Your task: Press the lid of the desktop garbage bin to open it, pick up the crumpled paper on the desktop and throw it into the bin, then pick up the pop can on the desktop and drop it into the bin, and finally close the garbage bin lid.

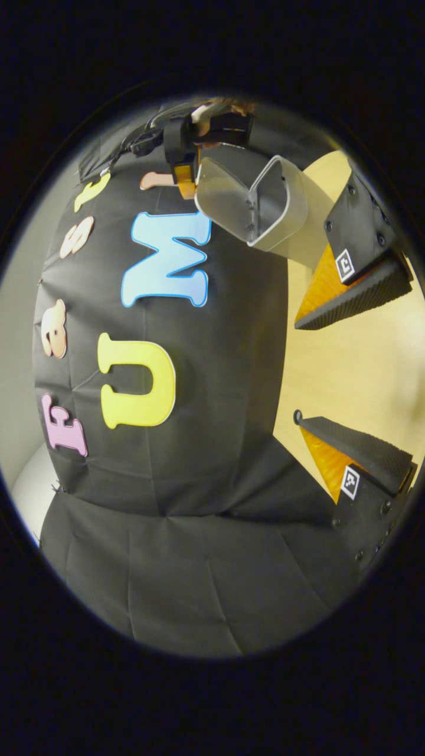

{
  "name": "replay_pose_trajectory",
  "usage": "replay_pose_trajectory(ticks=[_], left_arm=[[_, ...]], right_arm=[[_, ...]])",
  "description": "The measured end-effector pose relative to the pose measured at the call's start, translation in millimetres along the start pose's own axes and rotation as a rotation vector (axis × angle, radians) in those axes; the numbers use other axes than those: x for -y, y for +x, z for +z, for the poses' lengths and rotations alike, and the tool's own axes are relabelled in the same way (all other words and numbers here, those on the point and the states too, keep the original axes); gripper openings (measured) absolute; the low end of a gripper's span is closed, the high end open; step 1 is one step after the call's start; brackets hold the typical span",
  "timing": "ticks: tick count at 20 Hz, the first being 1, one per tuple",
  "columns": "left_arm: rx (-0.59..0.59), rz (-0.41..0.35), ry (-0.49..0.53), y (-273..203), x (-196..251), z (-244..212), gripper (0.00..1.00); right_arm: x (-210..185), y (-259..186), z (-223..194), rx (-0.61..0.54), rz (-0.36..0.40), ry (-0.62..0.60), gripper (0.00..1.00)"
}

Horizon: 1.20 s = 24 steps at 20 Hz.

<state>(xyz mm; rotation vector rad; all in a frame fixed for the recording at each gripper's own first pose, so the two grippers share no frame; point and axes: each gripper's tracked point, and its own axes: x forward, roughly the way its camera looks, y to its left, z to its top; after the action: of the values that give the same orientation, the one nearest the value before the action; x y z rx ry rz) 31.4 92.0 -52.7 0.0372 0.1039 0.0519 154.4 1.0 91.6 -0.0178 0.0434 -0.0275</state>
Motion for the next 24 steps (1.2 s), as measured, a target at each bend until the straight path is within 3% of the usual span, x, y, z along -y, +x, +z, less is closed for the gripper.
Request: replay_pose_trajectory(ticks=[2, 7, 8, 17, 20, 21, 23, 24], left_arm=[[0.0, -0.015, 0.001, 2, 5, 1, 0.97], [0.001, -0.034, 0.009, 5, 11, 1, 1.0], [0.0, -0.035, 0.013, 5, 12, 1, 0.92], [0.003, -0.036, 0.035, 3, 14, 1, 0.92], [0.0, -0.03, 0.034, 2, 11, 0, 0.92], [-0.002, -0.027, 0.033, 2, 10, 0, 0.97], [-0.006, -0.023, 0.03, 2, 8, -2, 0.92], [-0.008, -0.021, 0.027, 2, 6, -3, 0.97]], right_arm=[[-2, -8, -14, -0.015, 0.005, -0.003, 0.96], [-7, -21, -59, -0.081, 0.015, -0.007, 0.96], [-7, -22, -67, -0.097, 0.015, -0.007, 0.96], [-13, -25, -129, -0.19, 0.015, 0.011, 0.96], [-14, -24, -136, -0.197, 0.012, 0.007, 0.96], [-14, -25, -137, -0.197, 0.01, 0.002, 0.96], [-14, -25, -139, -0.197, 0.006, 0.002, 0.96], [-14, -25, -140, -0.201, 0.005, 0.001, 0.96]])
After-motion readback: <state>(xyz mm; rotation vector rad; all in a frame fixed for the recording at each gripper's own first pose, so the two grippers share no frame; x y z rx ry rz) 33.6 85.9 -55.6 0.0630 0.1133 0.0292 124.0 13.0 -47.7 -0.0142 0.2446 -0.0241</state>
